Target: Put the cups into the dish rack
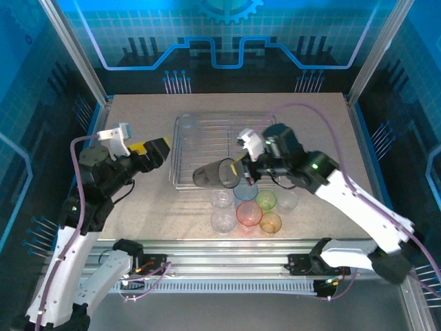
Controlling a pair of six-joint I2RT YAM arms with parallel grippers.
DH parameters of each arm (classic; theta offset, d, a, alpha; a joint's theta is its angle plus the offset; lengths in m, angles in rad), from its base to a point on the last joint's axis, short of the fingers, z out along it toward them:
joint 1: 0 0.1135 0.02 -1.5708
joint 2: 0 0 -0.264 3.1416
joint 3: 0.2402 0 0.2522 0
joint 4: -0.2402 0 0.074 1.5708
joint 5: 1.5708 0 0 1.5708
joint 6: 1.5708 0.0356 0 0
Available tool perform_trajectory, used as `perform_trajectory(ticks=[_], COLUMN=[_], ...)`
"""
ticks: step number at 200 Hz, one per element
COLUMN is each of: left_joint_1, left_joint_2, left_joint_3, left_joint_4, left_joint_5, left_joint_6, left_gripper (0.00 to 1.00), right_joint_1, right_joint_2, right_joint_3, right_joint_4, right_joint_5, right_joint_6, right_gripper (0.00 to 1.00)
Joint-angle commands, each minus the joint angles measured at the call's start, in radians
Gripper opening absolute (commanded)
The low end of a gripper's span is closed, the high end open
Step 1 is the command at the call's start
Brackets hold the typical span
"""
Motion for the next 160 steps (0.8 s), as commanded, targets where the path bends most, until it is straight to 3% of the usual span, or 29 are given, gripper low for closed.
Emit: perform_trajectory(ticks=[1, 26, 45, 89, 121, 160], left_joint_1=[-0.004, -0.04, -0.062, -0.081, -0.092, -0.11], left_joint_2=[0.066, 0.138, 0.18, 0.232, 0.249, 0.256], left_joint_3=[0.016, 0.019, 0.034, 0.033, 0.022, 0.012], left_joint_4=[0.212, 0.301, 0.306, 0.346, 0.391, 0.464], left_joint_5=[0.372, 0.505, 0.528, 0.565, 0.612, 0.691], left_joint_6=[0.002, -0.043, -0.053, -0.098, -0.122, -0.154], left_gripper=[0.99, 0.99, 0.99, 0.99, 0.99, 0.99], right_joint_1=[-0.163, -0.356, -0.408, -0.414, -0.401, -0.375], right_joint_2=[-0.124, -0.163, -0.163, -0.134, -0.069, -0.052], right_joint_3=[-0.125, -0.222, -0.25, -0.247, -0.254, -0.234], right_joint_4=[0.361, 0.579, 0.675, 0.845, 1.067, 0.985], right_joint_5=[-0.183, -0.434, -0.53, -0.656, -0.752, -0.748], right_joint_6=[0.195, 0.441, 0.533, 0.64, 0.786, 0.735], right_gripper=[0.0, 0.0, 0.0, 0.0, 0.0, 0.0])
